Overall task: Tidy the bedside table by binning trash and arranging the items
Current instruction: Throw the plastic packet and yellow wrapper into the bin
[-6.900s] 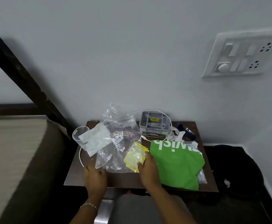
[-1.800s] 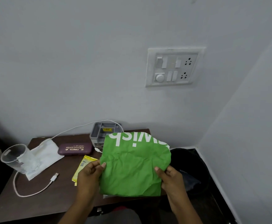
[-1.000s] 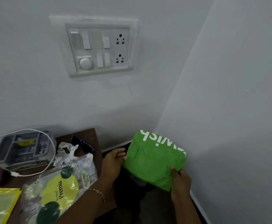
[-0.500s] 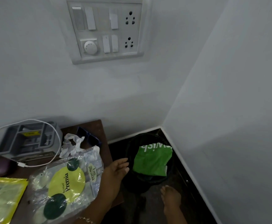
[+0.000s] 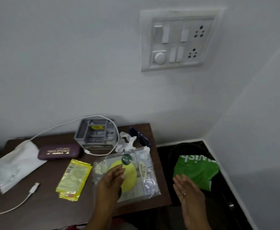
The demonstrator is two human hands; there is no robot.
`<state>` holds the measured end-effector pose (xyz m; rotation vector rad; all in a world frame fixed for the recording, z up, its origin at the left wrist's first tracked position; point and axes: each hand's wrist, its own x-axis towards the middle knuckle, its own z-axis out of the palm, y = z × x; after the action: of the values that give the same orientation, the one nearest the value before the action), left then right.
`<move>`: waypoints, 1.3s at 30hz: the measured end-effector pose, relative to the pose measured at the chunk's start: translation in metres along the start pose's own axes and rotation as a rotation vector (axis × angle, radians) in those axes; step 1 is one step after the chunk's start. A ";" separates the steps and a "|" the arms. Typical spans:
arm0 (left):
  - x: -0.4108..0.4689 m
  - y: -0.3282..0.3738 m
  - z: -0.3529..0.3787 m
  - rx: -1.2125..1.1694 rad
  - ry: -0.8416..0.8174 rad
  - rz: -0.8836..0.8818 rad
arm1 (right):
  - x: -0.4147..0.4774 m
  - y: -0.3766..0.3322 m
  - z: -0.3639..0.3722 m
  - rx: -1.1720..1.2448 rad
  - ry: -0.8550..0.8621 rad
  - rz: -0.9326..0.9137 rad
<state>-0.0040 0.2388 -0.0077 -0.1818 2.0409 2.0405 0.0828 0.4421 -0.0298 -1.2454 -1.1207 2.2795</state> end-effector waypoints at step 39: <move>-0.022 0.033 -0.093 -0.082 0.077 -0.135 | -0.075 -0.012 0.039 -0.597 -0.221 -0.180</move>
<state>0.0007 0.1444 0.0287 -0.4087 1.9322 2.0642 0.0931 0.3872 0.0346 -1.0247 -2.0094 2.0485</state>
